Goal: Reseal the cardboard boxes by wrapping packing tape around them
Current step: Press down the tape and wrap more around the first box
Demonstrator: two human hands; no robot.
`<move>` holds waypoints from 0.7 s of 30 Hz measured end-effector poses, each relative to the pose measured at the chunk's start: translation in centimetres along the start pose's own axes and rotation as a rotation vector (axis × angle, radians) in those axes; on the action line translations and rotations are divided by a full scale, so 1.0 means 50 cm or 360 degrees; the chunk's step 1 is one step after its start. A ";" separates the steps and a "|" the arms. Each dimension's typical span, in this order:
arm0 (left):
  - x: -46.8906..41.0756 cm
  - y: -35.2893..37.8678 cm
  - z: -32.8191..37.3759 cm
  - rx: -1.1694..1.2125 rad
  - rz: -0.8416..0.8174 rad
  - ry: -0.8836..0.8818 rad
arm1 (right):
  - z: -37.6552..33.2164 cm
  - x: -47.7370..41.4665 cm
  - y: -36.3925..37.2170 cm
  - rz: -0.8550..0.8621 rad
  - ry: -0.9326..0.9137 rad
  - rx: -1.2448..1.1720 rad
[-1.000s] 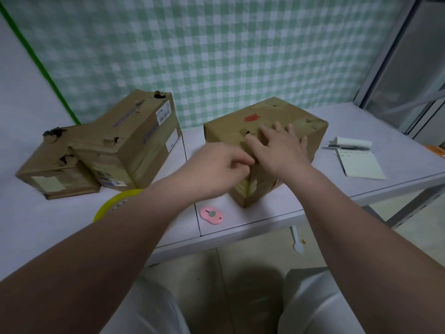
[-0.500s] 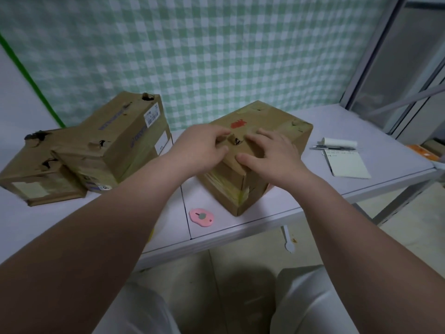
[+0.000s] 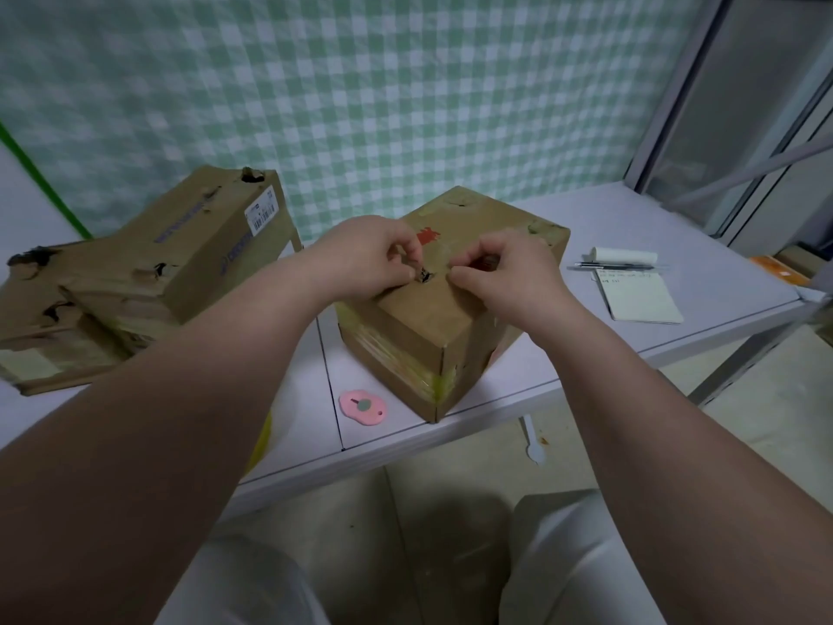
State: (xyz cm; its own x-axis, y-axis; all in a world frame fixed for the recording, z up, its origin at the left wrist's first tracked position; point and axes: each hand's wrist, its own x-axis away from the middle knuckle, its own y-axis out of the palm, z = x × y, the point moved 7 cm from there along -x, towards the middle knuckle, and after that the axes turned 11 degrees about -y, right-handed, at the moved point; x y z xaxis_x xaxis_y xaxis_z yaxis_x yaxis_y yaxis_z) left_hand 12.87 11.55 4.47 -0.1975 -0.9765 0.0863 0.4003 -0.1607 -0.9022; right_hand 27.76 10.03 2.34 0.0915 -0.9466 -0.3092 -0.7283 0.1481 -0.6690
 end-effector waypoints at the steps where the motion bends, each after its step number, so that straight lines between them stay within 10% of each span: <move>1: -0.001 0.000 -0.005 0.0076 -0.0029 -0.0001 | 0.001 -0.001 0.003 0.0011 0.0020 -0.0026; 21: -0.020 0.018 -0.017 0.0281 -0.0060 0.0025 | 0.002 -0.015 0.031 0.0061 0.0206 0.0126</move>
State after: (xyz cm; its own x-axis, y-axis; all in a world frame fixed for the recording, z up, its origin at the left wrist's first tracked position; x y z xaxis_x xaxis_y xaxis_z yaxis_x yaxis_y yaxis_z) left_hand 12.68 12.51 3.23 -0.2288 -0.9672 0.1106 0.5431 -0.2211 -0.8100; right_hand 26.62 11.00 1.49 -0.0272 -0.9681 -0.2491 -0.6735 0.2019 -0.7111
